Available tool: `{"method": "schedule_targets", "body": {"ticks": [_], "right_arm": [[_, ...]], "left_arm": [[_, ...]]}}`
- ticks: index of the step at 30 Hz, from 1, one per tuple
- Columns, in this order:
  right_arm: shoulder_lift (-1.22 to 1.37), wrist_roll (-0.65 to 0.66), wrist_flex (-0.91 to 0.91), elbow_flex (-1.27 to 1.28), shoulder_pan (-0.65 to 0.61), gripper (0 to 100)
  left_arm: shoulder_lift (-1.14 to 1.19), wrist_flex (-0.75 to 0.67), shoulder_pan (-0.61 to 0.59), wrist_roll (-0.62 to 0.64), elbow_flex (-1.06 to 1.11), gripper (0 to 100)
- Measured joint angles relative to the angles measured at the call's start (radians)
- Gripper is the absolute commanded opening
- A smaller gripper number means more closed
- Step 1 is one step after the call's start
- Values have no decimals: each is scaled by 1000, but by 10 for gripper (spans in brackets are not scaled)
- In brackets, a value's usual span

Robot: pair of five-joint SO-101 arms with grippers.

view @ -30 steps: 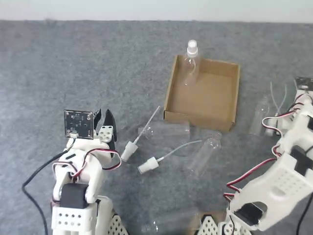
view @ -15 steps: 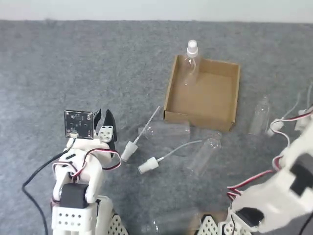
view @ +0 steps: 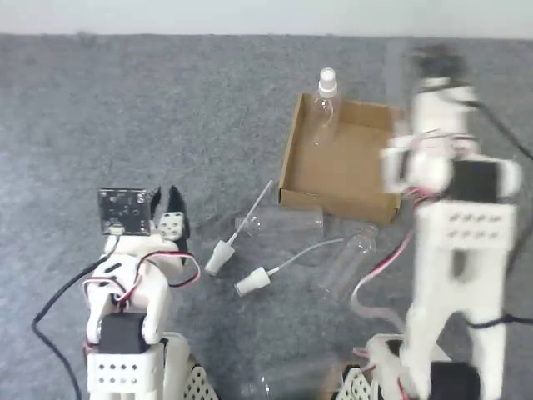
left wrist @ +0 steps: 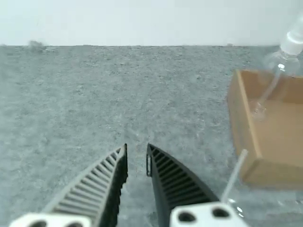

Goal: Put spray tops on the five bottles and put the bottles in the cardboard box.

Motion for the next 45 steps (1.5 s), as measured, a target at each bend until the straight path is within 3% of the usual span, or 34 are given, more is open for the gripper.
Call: {"method": "schedule_targets", "body": {"ticks": [8, 13, 19, 27, 37, 41, 45], "right_arm": [[-2, -163, -38, 44, -568, 22], [135, -241, -270, 196, -741, 24], [267, -413, -509, 299, -770, 40], [422, -494, -624, 318, -825, 282], [448, -497, -618, 318, -832, 285], [350, -496, -511, 308, -793, 285], [232, -396, -351, 269, -713, 285]], "left_arm": [[0, -69, -150, 0, 0, 58], [0, -69, -212, 35, 0, 58], [0, -69, -212, 43, 0, 58], [0, -69, -212, 46, 0, 58], [0, -69, -212, 46, 0, 58], [0, -69, -212, 46, 0, 58], [0, -69, -209, 46, 0, 58]]}}
